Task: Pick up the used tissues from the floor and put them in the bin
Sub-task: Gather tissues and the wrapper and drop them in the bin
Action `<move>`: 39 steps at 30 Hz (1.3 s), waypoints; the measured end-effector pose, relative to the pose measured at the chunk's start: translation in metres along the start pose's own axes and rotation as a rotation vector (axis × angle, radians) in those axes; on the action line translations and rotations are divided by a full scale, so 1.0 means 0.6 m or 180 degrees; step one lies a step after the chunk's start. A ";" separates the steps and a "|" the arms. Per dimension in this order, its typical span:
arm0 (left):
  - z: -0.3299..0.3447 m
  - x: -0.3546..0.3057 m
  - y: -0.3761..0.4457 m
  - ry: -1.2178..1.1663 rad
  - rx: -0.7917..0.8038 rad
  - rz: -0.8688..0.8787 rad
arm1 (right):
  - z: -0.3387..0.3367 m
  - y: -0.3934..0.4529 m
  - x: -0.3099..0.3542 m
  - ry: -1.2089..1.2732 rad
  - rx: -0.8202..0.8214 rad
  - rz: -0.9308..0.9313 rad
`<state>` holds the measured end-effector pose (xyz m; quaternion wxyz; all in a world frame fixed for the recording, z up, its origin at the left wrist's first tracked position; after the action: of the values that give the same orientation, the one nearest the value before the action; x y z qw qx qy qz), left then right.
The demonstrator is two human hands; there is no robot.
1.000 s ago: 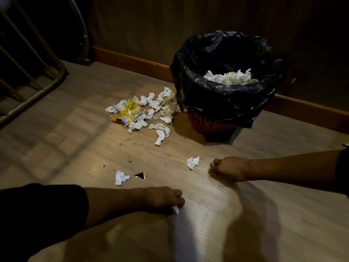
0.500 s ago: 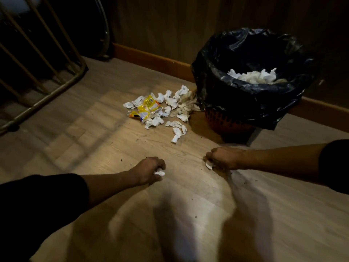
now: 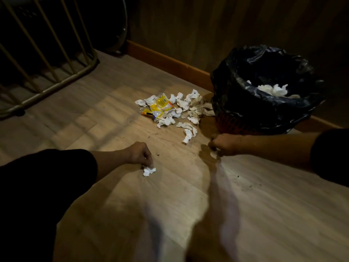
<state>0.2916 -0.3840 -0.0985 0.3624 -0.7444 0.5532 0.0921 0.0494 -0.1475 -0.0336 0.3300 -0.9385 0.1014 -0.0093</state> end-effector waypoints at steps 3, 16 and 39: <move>0.010 0.002 -0.015 -0.0155 0.0234 0.0038 | -0.070 0.006 0.010 0.0241 -0.0173 0.0213; 0.054 0.033 -0.040 0.0302 0.0056 0.0650 | -0.097 0.164 0.025 0.0865 -0.0537 0.0548; -0.078 0.014 0.123 0.0141 -0.1702 0.0161 | -0.017 0.172 0.020 0.0719 -0.0420 0.0000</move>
<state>0.2165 -0.4298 -0.1017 0.1384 -0.8015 0.5354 0.2276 0.0414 -0.2348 -0.0904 0.2540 -0.9511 0.1382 -0.1082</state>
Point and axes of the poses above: each hand's wrist, its own y-axis towards the middle knuckle, its own z-axis out of the palm, x = y × z, the point moved 3 cm from there along y, towards the middle knuckle, and after that the axes turned 3 degrees about y, right-handed, at the moved point
